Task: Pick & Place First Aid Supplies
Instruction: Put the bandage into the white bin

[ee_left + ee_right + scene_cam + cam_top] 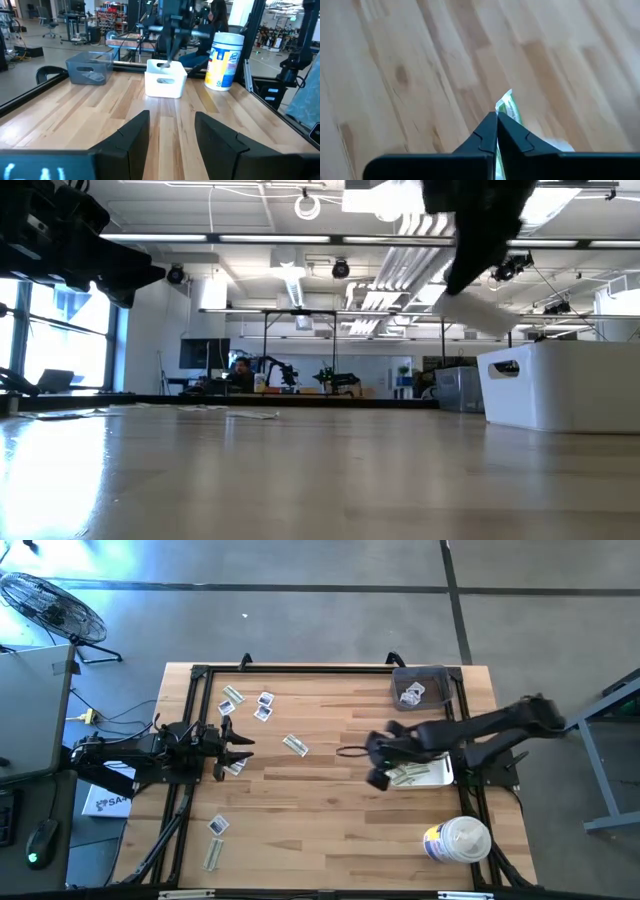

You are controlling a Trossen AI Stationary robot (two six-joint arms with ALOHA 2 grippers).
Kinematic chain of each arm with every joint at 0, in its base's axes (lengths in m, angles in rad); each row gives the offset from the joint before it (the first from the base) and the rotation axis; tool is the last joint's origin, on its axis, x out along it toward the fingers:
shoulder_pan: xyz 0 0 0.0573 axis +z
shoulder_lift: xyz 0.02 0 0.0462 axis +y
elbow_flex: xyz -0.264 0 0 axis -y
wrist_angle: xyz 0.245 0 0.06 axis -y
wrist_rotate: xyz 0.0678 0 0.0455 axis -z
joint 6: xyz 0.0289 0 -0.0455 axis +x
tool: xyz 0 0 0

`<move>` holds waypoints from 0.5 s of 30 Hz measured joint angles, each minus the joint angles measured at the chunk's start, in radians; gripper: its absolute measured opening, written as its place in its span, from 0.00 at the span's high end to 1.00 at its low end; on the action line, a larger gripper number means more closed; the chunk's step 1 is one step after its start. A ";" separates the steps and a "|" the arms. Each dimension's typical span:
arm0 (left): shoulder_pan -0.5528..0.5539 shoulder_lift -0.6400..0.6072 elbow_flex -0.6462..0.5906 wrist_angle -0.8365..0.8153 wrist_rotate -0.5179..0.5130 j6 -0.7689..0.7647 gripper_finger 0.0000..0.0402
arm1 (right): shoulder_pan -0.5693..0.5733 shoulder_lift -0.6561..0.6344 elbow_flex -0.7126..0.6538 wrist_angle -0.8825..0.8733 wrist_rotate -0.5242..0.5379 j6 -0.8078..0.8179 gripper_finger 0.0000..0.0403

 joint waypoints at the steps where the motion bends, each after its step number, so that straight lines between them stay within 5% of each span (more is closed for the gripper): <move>1: 0.000 0.000 0.000 0.000 0.000 0.000 0.61 | 0.022 -0.035 0.000 -0.053 0.036 0.036 0.99; 7: 0.000 0.000 0.000 0.000 0.000 0.000 0.61 | 0.137 -0.203 -0.108 -0.162 0.150 0.187 0.99; 15: 0.000 0.000 0.000 0.000 0.000 0.000 0.61 | 0.168 -0.266 -0.434 0.013 0.059 0.247 1.00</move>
